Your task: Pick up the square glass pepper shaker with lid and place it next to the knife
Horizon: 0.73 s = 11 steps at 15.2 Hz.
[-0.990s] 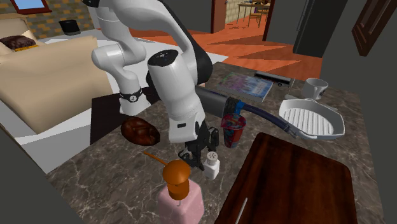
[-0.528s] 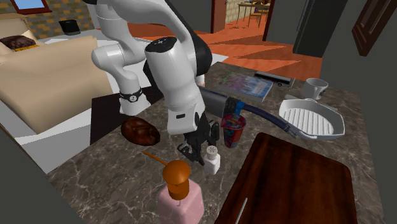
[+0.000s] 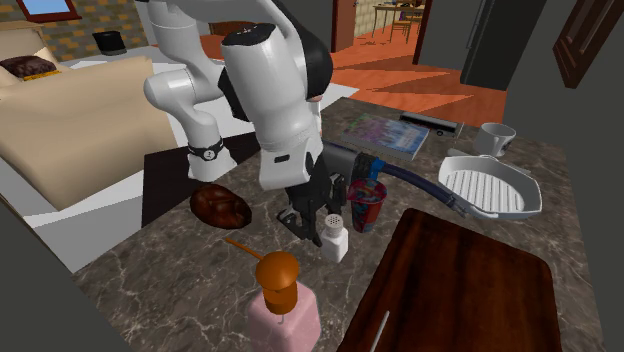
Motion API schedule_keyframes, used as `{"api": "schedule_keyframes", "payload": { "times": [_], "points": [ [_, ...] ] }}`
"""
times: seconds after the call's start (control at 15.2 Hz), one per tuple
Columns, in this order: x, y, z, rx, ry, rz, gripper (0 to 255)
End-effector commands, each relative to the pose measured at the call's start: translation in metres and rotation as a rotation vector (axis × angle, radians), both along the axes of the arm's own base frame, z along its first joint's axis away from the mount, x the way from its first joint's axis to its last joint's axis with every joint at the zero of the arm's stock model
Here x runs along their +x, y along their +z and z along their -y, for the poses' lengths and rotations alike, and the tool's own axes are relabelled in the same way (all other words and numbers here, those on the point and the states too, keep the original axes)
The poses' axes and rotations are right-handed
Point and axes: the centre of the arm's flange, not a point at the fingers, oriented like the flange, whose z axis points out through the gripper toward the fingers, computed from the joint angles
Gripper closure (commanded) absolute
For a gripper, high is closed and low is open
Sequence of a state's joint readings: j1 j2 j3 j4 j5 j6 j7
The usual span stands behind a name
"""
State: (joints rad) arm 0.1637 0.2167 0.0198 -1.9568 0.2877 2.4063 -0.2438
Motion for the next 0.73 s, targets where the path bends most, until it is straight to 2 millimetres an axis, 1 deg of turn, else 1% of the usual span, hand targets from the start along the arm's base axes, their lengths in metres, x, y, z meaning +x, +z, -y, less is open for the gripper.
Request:
{"api": "schedule_keyframes", "payload": {
  "times": [0.0,0.66],
  "points": [
    [0.0,0.012,0.0,0.0,0.0,0.0,255],
    [0.0,0.065,0.0,0.0,0.0,0.0,255]
  ]
}}
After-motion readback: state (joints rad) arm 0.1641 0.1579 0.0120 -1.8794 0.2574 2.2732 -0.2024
